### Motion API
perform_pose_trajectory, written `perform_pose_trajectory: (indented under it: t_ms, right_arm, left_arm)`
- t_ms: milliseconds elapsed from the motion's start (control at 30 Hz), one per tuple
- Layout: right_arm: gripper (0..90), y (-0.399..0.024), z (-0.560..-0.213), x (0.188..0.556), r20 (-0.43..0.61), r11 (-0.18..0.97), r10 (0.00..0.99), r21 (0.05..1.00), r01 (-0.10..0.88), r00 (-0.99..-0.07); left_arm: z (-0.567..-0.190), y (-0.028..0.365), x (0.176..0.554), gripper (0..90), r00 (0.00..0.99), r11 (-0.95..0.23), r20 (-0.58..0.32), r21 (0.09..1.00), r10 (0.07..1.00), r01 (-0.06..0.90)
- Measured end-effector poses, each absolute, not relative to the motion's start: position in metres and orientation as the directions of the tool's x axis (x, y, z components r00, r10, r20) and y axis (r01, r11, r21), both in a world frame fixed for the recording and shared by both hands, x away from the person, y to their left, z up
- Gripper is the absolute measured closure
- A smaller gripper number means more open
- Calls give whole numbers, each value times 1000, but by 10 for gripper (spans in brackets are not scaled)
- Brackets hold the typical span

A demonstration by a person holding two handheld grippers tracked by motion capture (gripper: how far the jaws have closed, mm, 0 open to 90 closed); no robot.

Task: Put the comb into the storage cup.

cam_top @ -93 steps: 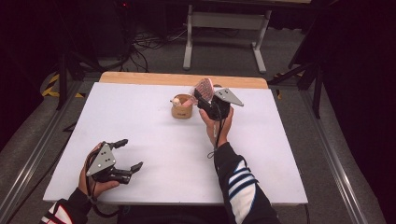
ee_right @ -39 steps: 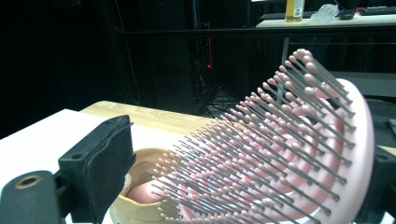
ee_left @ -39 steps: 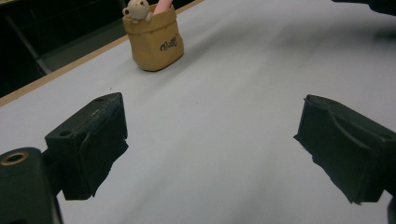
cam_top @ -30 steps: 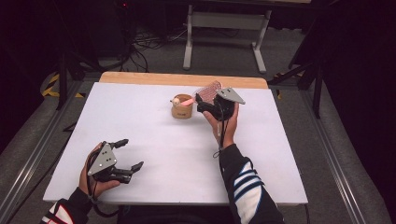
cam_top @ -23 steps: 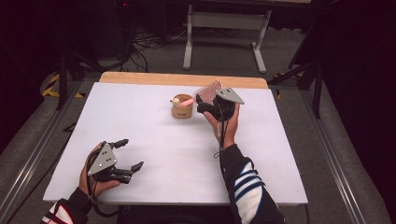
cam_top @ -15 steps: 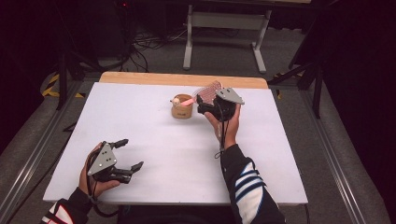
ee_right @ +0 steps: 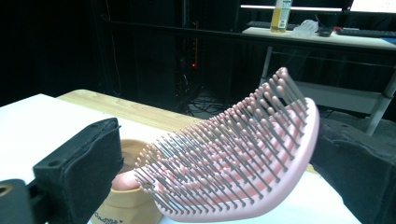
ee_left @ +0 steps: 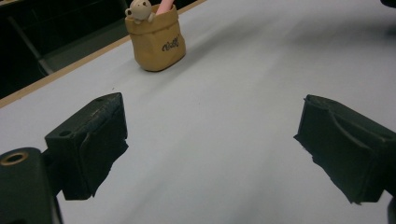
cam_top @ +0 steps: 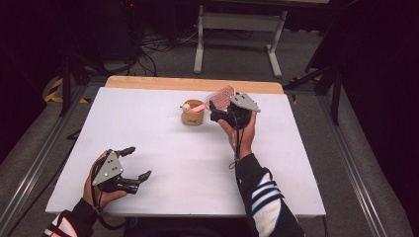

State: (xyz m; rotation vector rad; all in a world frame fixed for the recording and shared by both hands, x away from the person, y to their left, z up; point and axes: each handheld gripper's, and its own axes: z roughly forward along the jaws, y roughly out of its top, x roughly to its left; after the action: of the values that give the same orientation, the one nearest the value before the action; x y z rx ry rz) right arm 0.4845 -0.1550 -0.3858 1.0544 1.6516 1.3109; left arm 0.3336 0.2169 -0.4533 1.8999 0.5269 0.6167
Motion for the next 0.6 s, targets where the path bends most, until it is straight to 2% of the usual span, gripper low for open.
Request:
perform_pose_trajectory:
  t_ms: [600]
  right_arm:
    - [44,-156,-381,475,-100,155,918,981,114,-384]
  left_arm:
    - [-453,217,334,94,769,-382,183,920,612,84]
